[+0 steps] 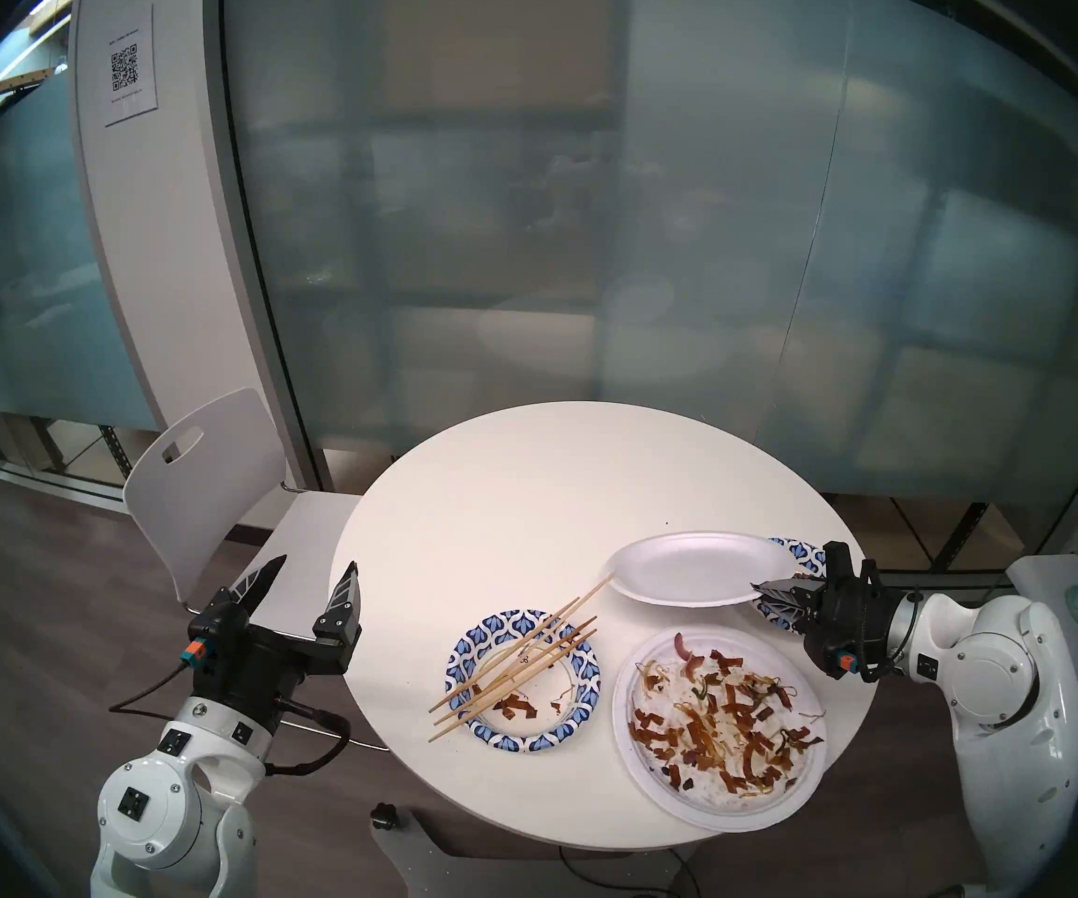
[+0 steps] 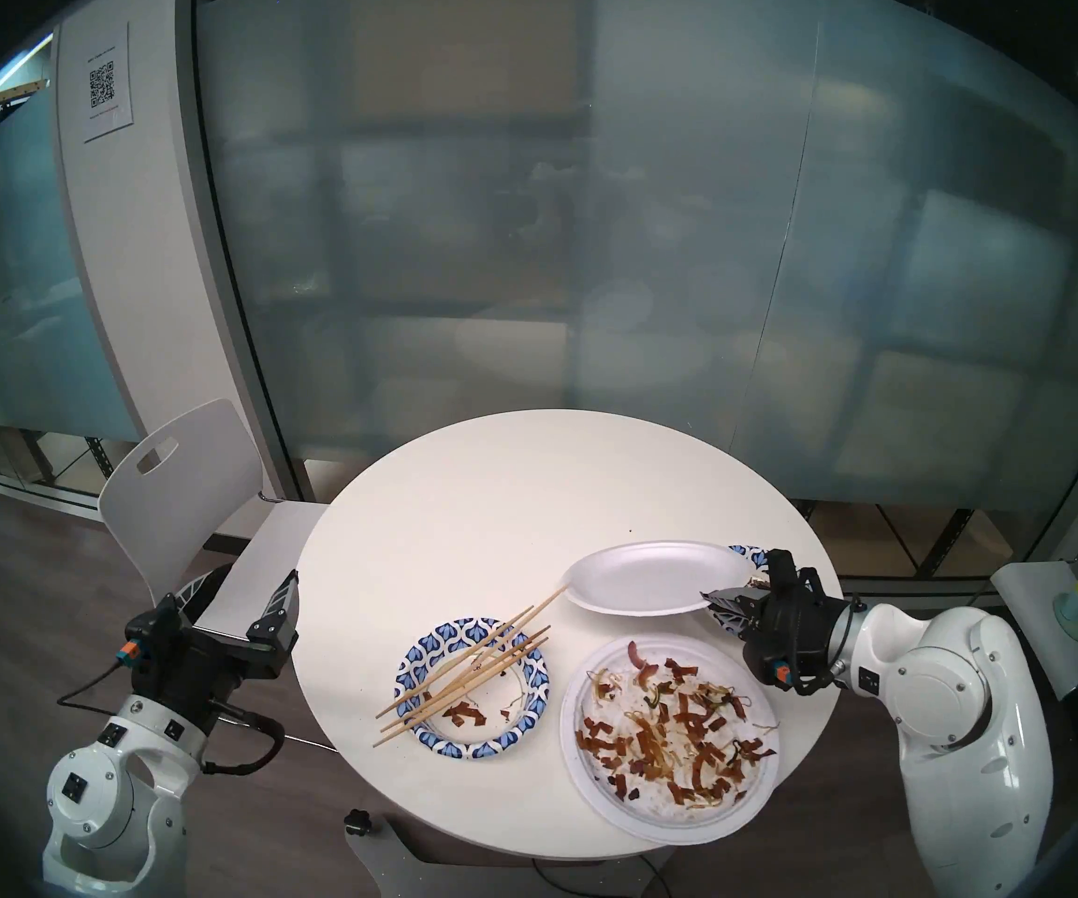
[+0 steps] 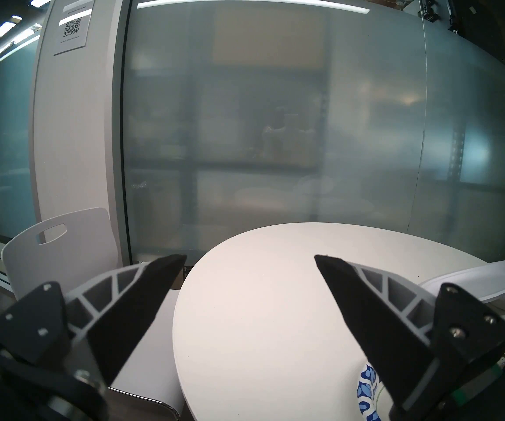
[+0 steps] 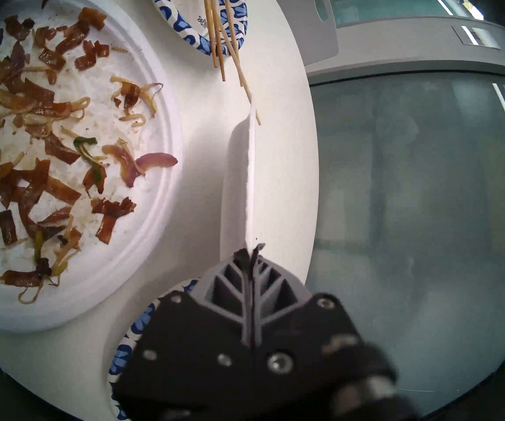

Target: Stack the plates into one stack

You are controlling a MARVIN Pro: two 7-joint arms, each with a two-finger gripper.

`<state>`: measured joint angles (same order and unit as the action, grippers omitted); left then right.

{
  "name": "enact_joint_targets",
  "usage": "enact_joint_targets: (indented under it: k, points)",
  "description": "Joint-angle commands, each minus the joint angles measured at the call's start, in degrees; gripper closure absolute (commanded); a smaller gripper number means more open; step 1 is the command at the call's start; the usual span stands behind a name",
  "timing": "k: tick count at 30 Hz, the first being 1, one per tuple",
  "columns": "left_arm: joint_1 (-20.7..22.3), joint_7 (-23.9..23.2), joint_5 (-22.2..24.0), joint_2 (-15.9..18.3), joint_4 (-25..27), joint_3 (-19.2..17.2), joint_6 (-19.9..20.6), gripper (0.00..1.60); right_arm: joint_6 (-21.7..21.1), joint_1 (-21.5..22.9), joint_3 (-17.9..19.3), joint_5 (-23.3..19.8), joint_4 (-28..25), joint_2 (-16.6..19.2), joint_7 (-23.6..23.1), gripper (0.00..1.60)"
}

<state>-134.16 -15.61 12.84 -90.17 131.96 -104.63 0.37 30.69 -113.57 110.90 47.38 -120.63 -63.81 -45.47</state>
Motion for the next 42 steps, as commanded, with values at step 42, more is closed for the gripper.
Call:
enact_joint_targets:
  k: [42]
  points:
    - [0.04, -0.14, -0.12, 0.15, 1.18, 0.06, -0.16, 0.0, 5.67, -18.29, 6.84, 6.78, -18.47, -18.57, 9.64, 1.6]
